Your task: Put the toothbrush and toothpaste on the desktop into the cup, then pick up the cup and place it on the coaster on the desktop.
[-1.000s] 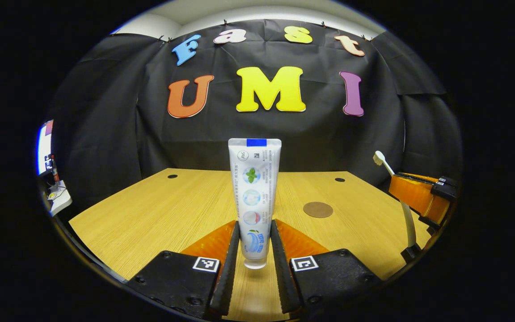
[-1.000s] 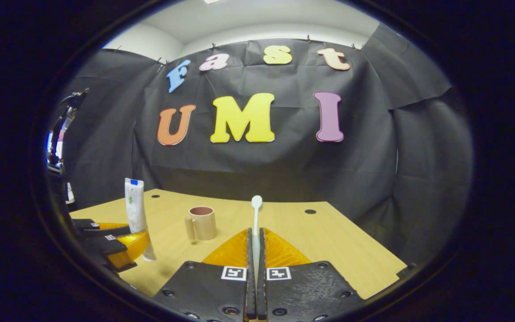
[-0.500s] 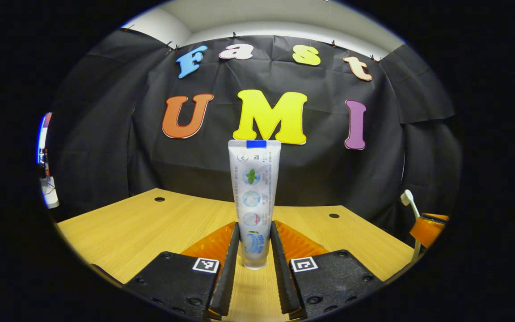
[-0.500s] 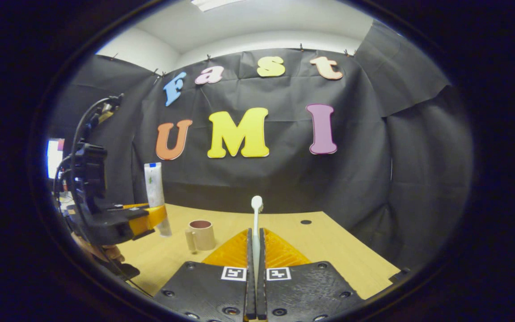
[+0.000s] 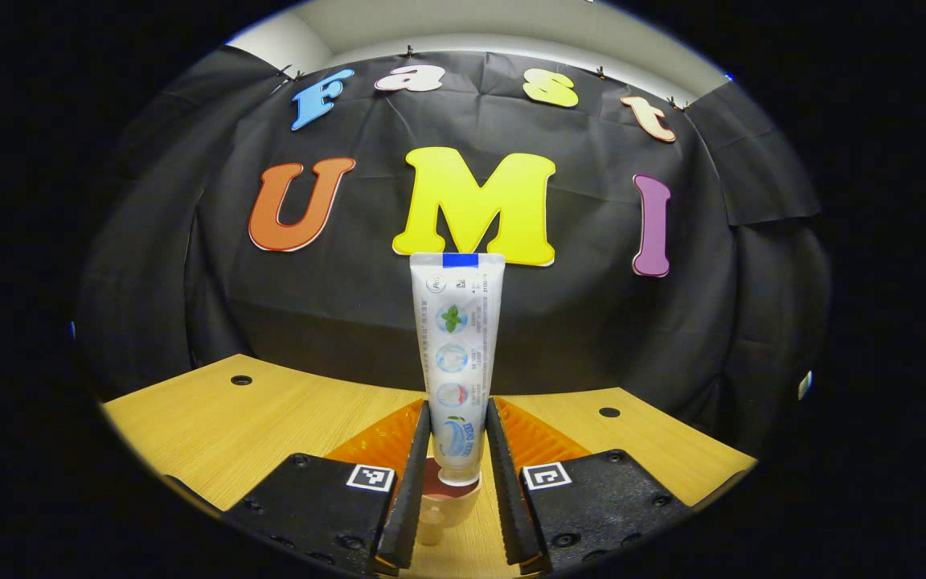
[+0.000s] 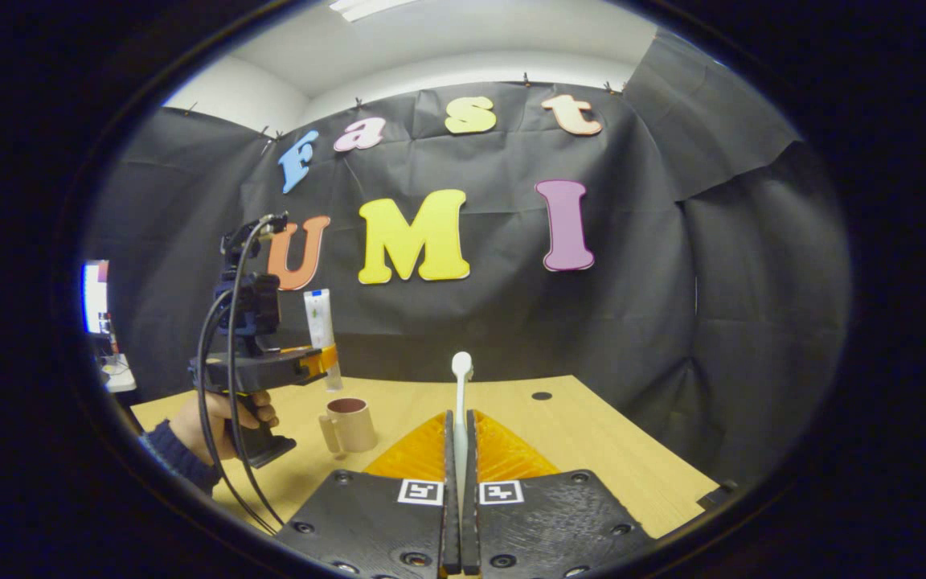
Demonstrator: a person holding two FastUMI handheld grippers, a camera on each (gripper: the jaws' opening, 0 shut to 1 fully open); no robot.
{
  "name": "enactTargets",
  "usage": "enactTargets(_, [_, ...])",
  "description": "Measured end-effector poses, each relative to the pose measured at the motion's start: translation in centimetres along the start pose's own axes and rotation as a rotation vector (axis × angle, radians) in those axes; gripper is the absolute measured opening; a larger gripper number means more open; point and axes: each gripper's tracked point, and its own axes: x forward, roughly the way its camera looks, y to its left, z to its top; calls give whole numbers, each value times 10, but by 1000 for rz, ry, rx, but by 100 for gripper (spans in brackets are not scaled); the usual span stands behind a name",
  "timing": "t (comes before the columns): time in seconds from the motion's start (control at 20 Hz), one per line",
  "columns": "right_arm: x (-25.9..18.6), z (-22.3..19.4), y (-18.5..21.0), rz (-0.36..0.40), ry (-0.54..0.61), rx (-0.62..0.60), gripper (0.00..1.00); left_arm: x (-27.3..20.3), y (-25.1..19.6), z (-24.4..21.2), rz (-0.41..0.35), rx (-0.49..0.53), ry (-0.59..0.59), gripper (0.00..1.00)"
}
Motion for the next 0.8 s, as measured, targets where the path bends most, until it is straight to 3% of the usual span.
enactTargets(0.1, [0, 2, -1, -2, -1, 6, 1, 9, 2, -7, -12, -10, 17, 48])
enactTargets(0.25, [-1, -1, 0, 4, 9, 9, 1, 17, 6, -11, -5, -7, 11, 44])
enactTargets(0.3, [-1, -2, 1, 9, 14, 9, 1, 19, 4, -11, -5, 1, 14, 48])
enactTargets(0.35, [0, -3, 1, 12, 17, 9, 1, 22, 3, -13, -7, 9, 22, 44])
enactTargets(0.8, [3, -5, 1, 23, 32, 16, 1, 33, 6, -34, 15, 20, 78, 45])
